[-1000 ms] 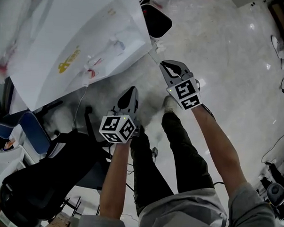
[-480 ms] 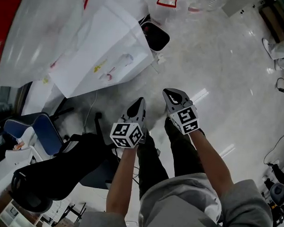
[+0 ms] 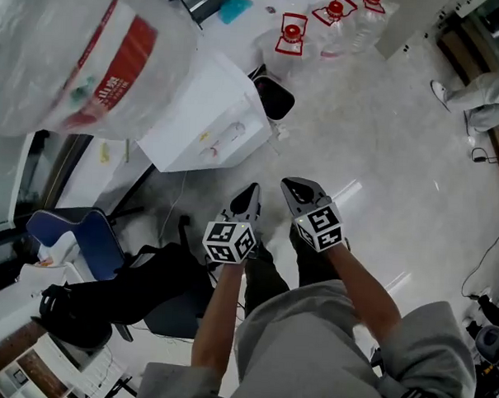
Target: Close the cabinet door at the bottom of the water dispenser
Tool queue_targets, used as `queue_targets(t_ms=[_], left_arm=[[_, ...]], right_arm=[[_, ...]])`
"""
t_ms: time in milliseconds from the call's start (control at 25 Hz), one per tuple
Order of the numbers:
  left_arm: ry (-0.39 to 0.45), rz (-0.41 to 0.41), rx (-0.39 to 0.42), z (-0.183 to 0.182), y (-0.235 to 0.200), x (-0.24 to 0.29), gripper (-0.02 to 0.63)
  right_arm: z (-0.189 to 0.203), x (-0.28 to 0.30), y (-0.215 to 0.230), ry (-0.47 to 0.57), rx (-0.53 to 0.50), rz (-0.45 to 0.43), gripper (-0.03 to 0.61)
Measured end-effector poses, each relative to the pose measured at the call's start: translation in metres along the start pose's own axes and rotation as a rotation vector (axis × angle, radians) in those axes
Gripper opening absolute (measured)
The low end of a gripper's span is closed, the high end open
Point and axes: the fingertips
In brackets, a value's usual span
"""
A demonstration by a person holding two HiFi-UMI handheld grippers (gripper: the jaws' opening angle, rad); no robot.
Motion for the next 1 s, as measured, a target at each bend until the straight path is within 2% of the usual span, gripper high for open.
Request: queue_targets(t_ms=[480, 880, 1000], left_arm=[[0.128, 0.083, 0.121, -0.106, 0.064, -0.052, 0.006], [0.265, 0.156, 0.307, -0.198, 0.096, -0.090, 0.006], [0.297, 0.174, 0.333, -0.216, 0.100, -0.101, 0.005]], right_arm=[[-0.112, -0.066, -0.034, 0.172, 0.017, 0.050, 0.009], [-0.214, -0.101, -0.065, 0.388, -0.064, 0.079, 0.009], [-0.243, -0.107, -0.074, 0.448, -0.095, 0.091, 0.009]])
Point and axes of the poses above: the fingertips, and each gripper's own axes: x forward along the fingers, y to its right, z out of its underside, and after that the axes turned 8 degrees about z, right-handed
